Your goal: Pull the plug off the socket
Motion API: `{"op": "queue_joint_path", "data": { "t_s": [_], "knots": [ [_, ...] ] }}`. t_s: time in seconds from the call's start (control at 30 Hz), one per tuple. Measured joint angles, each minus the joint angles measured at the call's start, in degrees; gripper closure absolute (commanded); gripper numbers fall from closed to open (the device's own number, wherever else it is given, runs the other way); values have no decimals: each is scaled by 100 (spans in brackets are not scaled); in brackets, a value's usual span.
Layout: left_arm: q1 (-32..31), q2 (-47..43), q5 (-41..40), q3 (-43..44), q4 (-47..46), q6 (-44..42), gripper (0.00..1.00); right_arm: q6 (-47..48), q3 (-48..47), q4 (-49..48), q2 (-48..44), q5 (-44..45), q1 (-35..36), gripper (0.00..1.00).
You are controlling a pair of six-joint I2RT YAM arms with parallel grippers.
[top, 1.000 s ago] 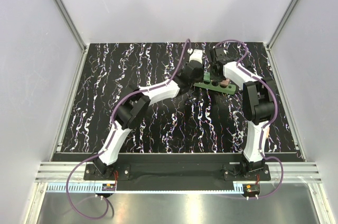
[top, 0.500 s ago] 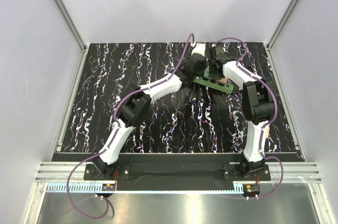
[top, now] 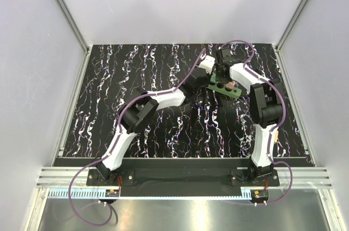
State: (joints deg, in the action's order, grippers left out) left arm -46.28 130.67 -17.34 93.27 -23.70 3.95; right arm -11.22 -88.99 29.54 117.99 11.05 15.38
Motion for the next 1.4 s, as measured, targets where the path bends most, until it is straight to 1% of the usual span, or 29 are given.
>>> {"op": "queue_joint_path", "data": {
  "t_s": [0.07,0.13,0.27,0.37,0.47,0.57,0.77,0.9,0.97,1.03,1.1,1.2,1.27,1.4],
  "knots": [
    [-63,-9,-179,48,66,-81,100,4,0,22,-17,0,0,89],
    [-109,-9,-398,280,479,28,100,7,0,48,-28,-7,0,89],
    [-120,-9,-671,741,1309,656,100,7,-4,109,-81,-24,2,89],
    [-61,-9,-737,793,1552,1047,100,2,0,118,-70,-72,2,89],
    [39,-9,-533,791,1679,1340,100,4,7,98,-31,-118,9,89],
    [107,-9,-184,656,1318,1075,100,9,7,28,-22,-120,11,89],
    [-7,-9,-107,647,1106,22,100,11,-4,20,-42,-101,11,89],
    [-39,-9,-79,640,946,-363,100,4,-11,17,-79,-155,-39,89],
    [-55,-11,-57,544,713,-549,100,4,-13,17,-96,-166,-55,89],
    [-72,-11,-72,426,501,-673,100,4,-13,17,-94,-168,-55,89],
    [-74,-11,-120,413,481,-715,100,4,-13,13,-85,-179,-55,89],
    [-72,-11,-254,437,546,-463,100,9,-11,31,-85,-168,-42,89],
    [7,-11,-308,527,839,11,100,9,2,33,-72,-168,-24,89],
    [129,-11,-304,535,1115,789,100,9,9,13,-11,-177,2,89]
  ]
}}
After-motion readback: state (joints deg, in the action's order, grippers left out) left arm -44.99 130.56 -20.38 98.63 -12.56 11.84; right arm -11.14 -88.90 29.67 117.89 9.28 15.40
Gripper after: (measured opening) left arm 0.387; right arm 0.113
